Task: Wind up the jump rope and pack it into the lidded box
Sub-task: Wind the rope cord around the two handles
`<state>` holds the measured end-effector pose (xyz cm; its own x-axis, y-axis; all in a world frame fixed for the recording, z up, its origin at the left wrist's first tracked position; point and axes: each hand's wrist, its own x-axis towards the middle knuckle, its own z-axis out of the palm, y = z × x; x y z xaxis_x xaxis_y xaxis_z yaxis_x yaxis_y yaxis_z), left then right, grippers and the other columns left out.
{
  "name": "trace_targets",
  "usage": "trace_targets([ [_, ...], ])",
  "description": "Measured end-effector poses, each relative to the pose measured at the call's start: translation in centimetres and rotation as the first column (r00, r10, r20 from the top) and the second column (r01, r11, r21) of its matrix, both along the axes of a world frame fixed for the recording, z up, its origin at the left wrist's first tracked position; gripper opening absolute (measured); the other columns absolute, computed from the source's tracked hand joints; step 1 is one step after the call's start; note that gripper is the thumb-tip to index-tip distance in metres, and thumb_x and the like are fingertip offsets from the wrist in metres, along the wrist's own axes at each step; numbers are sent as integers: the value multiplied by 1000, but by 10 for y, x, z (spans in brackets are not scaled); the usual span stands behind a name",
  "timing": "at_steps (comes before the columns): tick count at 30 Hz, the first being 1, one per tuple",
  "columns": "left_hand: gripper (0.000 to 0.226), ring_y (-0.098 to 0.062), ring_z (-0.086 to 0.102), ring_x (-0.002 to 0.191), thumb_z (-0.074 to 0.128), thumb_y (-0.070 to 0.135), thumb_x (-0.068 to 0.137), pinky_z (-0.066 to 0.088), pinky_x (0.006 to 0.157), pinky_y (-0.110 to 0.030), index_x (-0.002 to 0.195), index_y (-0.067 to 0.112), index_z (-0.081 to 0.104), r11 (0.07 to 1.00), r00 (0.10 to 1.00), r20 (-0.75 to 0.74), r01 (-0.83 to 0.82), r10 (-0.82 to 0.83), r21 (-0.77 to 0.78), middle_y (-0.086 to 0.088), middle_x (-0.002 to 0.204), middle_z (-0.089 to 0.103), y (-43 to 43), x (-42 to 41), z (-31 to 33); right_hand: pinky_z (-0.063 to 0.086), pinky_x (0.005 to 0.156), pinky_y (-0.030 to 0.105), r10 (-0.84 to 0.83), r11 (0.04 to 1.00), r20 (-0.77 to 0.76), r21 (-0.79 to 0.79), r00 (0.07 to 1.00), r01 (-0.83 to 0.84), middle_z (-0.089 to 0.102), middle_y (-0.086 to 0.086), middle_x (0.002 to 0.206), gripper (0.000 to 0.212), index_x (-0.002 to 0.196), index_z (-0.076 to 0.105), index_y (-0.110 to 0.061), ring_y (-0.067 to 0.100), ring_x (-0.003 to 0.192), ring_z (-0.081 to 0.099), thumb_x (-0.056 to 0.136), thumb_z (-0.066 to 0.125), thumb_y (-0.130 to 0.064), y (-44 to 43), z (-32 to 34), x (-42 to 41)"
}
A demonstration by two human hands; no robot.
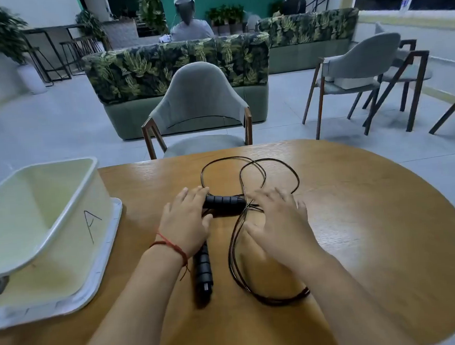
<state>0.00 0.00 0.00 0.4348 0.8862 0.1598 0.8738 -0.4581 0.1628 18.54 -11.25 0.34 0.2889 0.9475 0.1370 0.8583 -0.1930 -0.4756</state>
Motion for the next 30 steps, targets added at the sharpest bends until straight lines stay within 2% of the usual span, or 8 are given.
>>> trace_targets([
  [5, 54, -21, 52, 140, 56, 46, 103, 30, 124, -52, 155, 35, 49, 1000, 991, -133, -8, 10, 21, 6, 145, 61, 25, 13, 0, 29, 125, 48, 22, 995, -3, -99, 1000, -22, 58, -22, 146, 62, 146, 60, -49, 16, 143, 45, 92, 50, -79, 12, -15, -4],
  [9, 31, -25, 60, 105, 63, 44, 100, 47, 96, -44, 121, 25, 73, 987, 999, 11, -52, 51, 155, 0, 110, 65, 18, 1, 6, 37, 115, 46, 3, 989, 12, -145, 1000, -2, 63, -18, 130, 46, 137, 64, -49, 19, 138, 50, 93, 56, -59, 15, -16, 2],
  [12, 29, -27, 60, 95, 61, 42, 101, 53, 80, -43, 115, 19, 71, 976, 976, 189, -138, 106, 167, -2, 103, 62, -9, -15, 13, 39, 115, 44, -11, 995, -24, -102, 1000, 8, 69, -18, 131, 43, 143, 62, -48, 15, 134, 53, 101, 53, -54, 8, -10, 3],
  [15, 27, -24, 62, 89, 49, 46, 105, 51, 72, -40, 109, 24, 64, 977, 936, 285, -212, 207, -12, 3, 102, 59, -35, -31, 13, 37, 115, 42, -20, 997, 12, -71, 1000, 21, 68, -21, 137, 45, 143, 61, -48, 13, 133, 54, 102, 48, -62, -3, -11, 4],
  [20, 21, -17, 62, 74, 46, 52, 104, 55, 67, -39, 101, 33, 55, 953, 930, 228, -258, 289, -155, 9, 88, 64, -66, -47, 14, 26, 127, 48, 75, 992, -95, -96, 993, -84, 66, -26, 139, 69, 136, 67, -46, 7, 140, 49, 95, 28, -86, -8, -17, 3],
  [23, 22, -17, 64, 71, 53, 53, 99, 58, 66, -39, 97, 33, 44, 937, 929, 196, -268, 313, -224, 9, 81, 64, -75, -49, 14, 27, 125, 43, 234, 963, -19, -131, 972, -234, 63, -27, 135, 78, 132, 69, -45, 5, 137, 44, 84, 36, -96, -11, -15, -9],
  [26, 26, -20, 63, 73, 56, 51, 92, 50, 61, -36, 93, 29, 42, 906, 917, 182, -291, 356, -306, 5, 80, 65, -80, -48, 19, 42, 112, 37, 278, 958, 98, -106, 955, -268, 66, -23, 121, 48, 117, 73, -41, 8, 122, 51, 93, 52, -77, -10, -23, -19],
  [30, 30, -21, 66, 73, 52, 55, 86, 45, 58, -34, 88, 25, 49, 870, 895, 194, -307, 402, -386, 2, 77, 72, -78, -51, 26, 53, 68, 36, 73, 995, -23, 70, 997, -71, 71, -12, 83, 26, 83, 65, -35, 10, 85, 64, 101, 60, -53, -2, -26, -11],
])
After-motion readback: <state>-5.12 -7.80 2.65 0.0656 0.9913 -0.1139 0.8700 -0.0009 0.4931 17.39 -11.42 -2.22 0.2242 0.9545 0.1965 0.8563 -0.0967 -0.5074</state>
